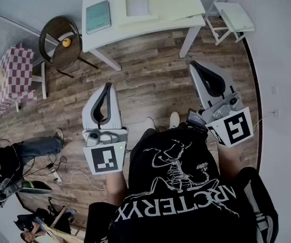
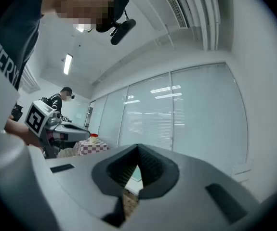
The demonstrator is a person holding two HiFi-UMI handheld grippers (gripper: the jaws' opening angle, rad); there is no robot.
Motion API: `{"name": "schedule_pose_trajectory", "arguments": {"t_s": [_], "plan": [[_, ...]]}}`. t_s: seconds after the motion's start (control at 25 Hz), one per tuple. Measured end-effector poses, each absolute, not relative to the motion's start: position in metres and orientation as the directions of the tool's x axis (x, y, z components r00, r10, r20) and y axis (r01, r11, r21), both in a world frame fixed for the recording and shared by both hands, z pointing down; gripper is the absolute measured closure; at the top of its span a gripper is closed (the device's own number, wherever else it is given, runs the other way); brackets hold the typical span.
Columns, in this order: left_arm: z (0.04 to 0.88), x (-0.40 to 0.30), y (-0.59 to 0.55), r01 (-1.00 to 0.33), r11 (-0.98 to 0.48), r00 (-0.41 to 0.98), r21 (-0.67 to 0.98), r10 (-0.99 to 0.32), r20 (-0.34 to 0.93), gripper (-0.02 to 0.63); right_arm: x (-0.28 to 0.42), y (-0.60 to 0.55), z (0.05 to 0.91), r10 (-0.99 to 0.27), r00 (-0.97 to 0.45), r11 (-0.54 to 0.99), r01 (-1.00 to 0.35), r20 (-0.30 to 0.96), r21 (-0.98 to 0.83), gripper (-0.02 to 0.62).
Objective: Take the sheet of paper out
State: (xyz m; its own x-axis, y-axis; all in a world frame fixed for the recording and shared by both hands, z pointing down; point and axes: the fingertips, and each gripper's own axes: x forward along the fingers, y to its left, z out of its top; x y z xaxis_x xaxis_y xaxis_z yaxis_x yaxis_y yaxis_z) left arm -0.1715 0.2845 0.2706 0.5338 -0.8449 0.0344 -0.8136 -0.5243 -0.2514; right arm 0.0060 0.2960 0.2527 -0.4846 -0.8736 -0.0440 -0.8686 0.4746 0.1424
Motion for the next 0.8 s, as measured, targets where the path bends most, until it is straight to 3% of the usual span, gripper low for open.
{"name": "schedule_pose_trajectory", "arguments": {"t_s": [0.8], "plan": [[0.275,-0.131,0.257,-0.832,-0.505,0.509,-0.229,-0.86,0.044,0.598,0.049,0.265,0.258,-0.871,-0.49,0.484,-0.869,-0.042,0.099,0.583]]}}
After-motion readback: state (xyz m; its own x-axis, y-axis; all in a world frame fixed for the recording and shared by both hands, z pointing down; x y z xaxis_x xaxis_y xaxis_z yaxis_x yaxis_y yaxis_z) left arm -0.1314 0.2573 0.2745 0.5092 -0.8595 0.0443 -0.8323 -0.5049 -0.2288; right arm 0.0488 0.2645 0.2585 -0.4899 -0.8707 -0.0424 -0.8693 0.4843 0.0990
